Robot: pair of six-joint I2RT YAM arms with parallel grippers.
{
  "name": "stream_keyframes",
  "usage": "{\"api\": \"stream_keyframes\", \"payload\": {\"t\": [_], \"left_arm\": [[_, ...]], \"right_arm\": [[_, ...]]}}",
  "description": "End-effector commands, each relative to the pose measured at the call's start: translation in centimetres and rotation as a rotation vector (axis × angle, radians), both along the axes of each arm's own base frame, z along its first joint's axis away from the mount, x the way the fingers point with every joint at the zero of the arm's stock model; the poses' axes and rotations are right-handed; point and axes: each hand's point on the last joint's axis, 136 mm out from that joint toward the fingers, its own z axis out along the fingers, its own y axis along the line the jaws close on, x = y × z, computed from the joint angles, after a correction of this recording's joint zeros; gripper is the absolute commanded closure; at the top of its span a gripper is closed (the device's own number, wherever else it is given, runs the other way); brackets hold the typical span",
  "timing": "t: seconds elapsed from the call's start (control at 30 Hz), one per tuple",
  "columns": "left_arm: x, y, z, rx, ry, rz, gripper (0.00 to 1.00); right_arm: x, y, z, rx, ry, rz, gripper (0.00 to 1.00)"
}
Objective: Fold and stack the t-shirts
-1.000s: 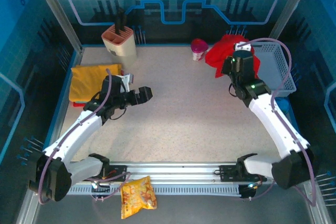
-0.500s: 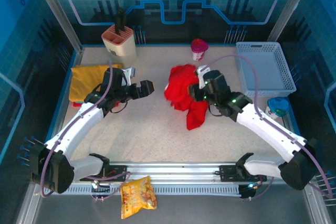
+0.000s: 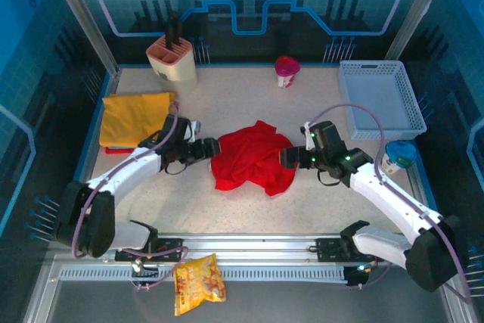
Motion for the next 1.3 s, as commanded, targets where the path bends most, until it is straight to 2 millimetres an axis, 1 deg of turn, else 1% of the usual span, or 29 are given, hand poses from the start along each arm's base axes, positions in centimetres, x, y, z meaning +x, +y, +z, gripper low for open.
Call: {"api": "stream_keyframes", "payload": {"t": [0.0,0.1,0.17,0.27,0.33,0.4,0.5,0.63,0.7,0.83,0.93,0.97,1.03,1.1,1.17,1.2,1.27], "left_arm": [[-1.0,-1.1,-1.4,-0.054,0.051,0.012,0.30],[-1.8,-1.1,-2.6,-0.008,0.079,0.023,0.31],[-2.8,-1.1,-3.1,-0.008,0.117,0.025,0.36],[-5.2,-1.0,-3.7,-0.031,0.158,0.043,0.42],[-6.8,-0.8,-4.0,-0.048,0.172,0.061,0.45],[-8.1,-1.1,-4.2,-0.083,0.180,0.071,0.48],[-8.8,-1.6,-4.5,-0.101,0.177,0.076,0.48],[-8.1,-2.7,-4.7,-0.123,0.157,0.075,0.49],[-7.5,-3.4,-4.9,-0.133,0.143,0.068,0.50],[-6.1,-5.2,-5.1,-0.147,0.121,0.034,0.53],[-5.3,-6.5,-4.9,-0.158,0.101,0.012,0.60],[-5.0,-6.8,-4.9,-0.155,0.097,0.012,0.61],[-4.5,-6.9,-4.8,-0.152,0.086,0.020,0.68],[-4.1,-6.9,-4.7,-0.150,0.070,0.034,0.75],[-3.7,-6.9,-4.4,-0.155,0.057,0.041,0.79],[-3.6,-7.0,-4.1,-0.161,0.050,0.043,0.85],[-3.3,-7.1,-3.5,-0.169,0.035,0.050,0.90]], "right_arm": [[-2.4,0.5,-3.7,0.072,0.168,-0.015,0.04],[-2.5,1.4,-5.9,0.120,0.225,-0.024,0.10],[-2.7,2.4,-7.2,0.168,0.274,-0.017,0.13],[-3.1,3.2,-9.0,0.199,0.337,-0.019,0.19],[-3.1,3.7,-9.7,0.225,0.340,-0.023,0.26],[-3.2,4.3,-10.1,0.250,0.351,-0.021,0.30],[-3.3,5.0,-10.2,0.256,0.357,-0.015,0.33],[-3.5,5.9,-9.6,0.280,0.344,-0.012,0.45],[-3.9,6.4,-9.5,0.282,0.353,-0.007,0.45],[-4.5,6.5,-9.3,0.264,0.339,-0.010,0.45],[-4.7,7.0,-8.2,0.285,0.315,-0.005,0.45],[-4.8,7.1,-7.9,0.288,0.306,-0.004,0.45],[-5.0,7.4,-7.6,0.293,0.301,-0.003,0.44],[-5.2,7.4,-8.2,0.278,0.316,-0.004,0.44],[-5.3,7.3,-9.0,0.259,0.340,-0.011,0.45],[-5.4,7.2,-9.4,0.251,0.347,-0.015,0.45],[-5.7,7.1,-10.2,0.230,0.357,-0.026,0.48]]}}
